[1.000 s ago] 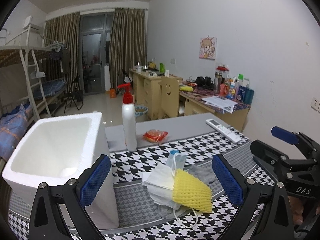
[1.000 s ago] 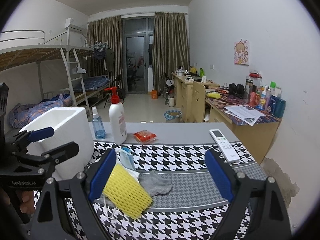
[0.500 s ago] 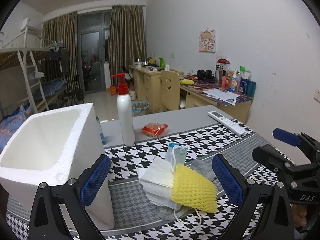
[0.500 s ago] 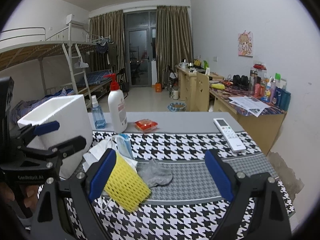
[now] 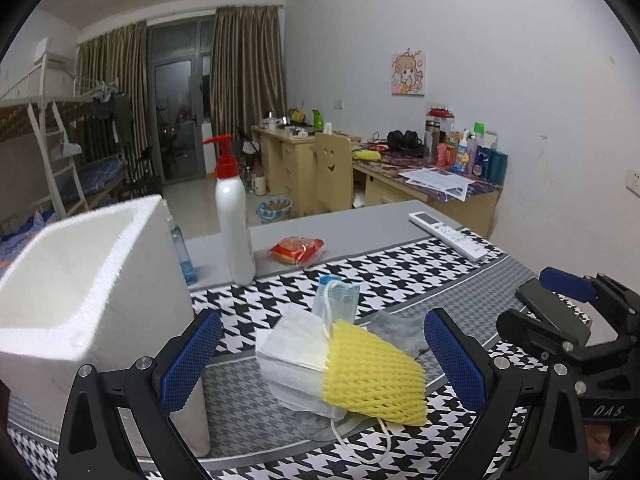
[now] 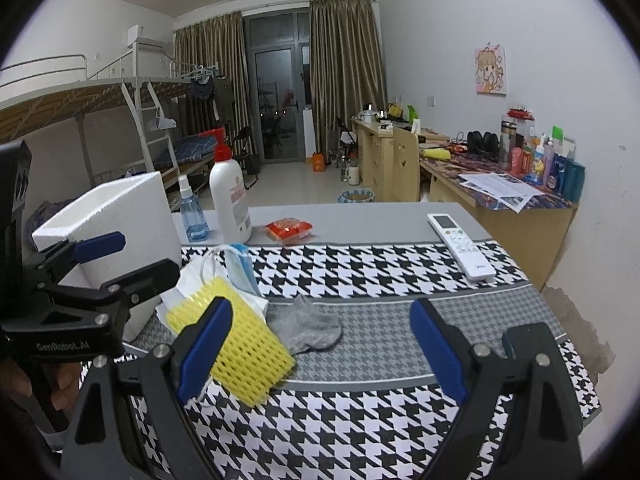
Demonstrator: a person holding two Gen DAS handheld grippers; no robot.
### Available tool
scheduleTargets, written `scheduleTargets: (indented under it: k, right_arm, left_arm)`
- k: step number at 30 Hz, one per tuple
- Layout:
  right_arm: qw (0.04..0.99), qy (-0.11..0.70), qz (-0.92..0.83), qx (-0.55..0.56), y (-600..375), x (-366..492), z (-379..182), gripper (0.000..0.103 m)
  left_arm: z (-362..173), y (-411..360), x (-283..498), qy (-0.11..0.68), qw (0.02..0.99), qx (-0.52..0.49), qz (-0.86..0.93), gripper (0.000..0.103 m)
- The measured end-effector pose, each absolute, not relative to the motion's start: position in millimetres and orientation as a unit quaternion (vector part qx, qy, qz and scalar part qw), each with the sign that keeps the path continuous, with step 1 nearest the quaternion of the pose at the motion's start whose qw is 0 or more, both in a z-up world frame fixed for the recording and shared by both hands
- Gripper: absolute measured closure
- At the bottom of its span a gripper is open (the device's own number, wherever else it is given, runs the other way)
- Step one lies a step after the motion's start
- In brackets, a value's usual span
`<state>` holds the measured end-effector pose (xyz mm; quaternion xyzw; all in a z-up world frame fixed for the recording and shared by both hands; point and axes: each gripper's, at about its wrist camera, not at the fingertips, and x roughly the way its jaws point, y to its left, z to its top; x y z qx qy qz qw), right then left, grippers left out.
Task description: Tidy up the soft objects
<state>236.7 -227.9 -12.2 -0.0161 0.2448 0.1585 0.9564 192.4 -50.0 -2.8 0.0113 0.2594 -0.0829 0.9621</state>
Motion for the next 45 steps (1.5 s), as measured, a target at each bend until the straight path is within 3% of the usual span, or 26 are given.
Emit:
scheduleTargets:
  k: [37,45]
  right_arm:
    - [0.917,0.308,0.24,-0.076,-186,251,-51,0.01]
    - [0.901,0.334,0.26,-0.093,-173,260,-63,0.025]
  left_arm:
    - [-38,-37,210,0.306,0.95,-0.023,-0.048,0.007]
    - [-40,-36,208,0.307,0.95,-0.018,-0.052,0.007]
